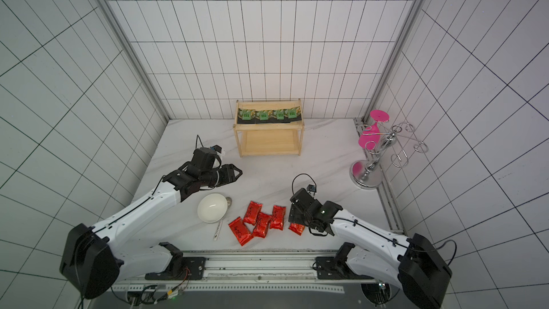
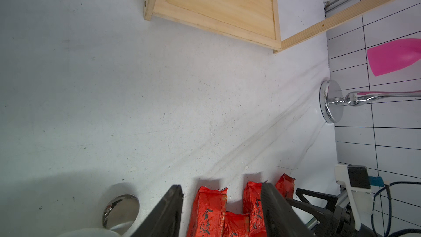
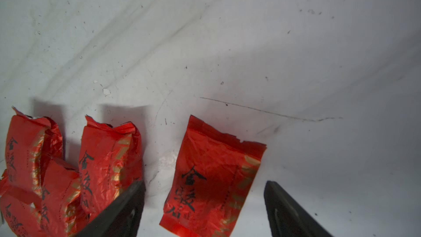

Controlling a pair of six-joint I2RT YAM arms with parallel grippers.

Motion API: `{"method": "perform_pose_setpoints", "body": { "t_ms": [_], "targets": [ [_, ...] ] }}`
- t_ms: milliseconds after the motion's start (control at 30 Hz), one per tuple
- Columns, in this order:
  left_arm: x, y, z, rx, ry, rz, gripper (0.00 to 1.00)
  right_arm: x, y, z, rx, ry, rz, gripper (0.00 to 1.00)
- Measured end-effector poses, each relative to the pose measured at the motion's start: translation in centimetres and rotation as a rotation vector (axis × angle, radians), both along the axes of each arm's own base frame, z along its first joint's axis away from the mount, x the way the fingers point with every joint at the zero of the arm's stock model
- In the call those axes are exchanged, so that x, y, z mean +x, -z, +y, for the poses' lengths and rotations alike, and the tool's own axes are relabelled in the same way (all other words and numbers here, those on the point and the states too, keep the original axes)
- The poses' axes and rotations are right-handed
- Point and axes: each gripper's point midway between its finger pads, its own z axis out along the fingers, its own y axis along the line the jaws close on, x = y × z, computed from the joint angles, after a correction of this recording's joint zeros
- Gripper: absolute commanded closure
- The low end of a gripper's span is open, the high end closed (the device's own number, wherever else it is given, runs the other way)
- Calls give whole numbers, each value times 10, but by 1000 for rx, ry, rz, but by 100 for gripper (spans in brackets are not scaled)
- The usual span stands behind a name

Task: Place the tea bags on the shelf by color
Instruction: Move the tea bag to the center of the board.

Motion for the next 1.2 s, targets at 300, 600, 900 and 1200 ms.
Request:
{"method": "perform_pose_setpoints", "body": {
  "t_ms": [300,600,900,1200],
  "targets": [
    [-1,5,1,6,-1,11,41,6,20,0,-67,12,18,37],
    [2,5,5,4,-13,13,42,22,22,-2,-158,-48,-5,53],
    [5,13,7,-4,-16,48,43,76,7,13,-226,-219,-51,43],
    [5,25,-2,-18,2,90,43,126,10,41,-273,-440,-106,28]
  ]
}}
